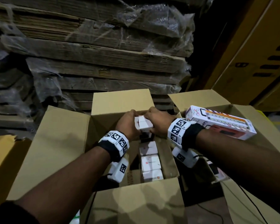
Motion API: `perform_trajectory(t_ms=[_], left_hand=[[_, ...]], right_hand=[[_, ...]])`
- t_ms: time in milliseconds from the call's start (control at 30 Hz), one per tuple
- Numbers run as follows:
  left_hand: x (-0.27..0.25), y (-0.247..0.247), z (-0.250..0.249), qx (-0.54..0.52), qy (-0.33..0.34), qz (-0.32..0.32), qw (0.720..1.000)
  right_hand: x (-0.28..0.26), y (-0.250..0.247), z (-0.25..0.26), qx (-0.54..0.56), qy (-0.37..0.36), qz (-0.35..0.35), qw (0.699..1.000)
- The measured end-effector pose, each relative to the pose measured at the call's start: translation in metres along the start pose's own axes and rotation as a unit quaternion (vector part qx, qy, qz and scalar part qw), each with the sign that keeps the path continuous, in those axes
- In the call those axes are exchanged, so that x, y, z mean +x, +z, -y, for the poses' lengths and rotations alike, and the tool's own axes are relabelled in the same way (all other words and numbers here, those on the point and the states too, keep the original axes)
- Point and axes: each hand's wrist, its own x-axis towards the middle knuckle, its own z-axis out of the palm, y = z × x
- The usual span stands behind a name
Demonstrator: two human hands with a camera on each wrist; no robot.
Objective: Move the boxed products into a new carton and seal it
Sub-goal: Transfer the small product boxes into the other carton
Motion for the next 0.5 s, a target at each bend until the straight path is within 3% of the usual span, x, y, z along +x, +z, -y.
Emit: perform_trajectory(t_ms=[367, 500], left_hand=[[0.008, 0.053, 0.022, 0.003, -0.004, 0.058, 0.998], [0.011, 0.066, 0.030, -0.003, -0.049, 0.081, 0.996]], right_hand=[[0.006, 0.003, 0.002, -0.122, -0.053, 0.043, 0.990], [0.009, -0.002, -0.001, -0.127, -0.090, 0.035, 0.987]])
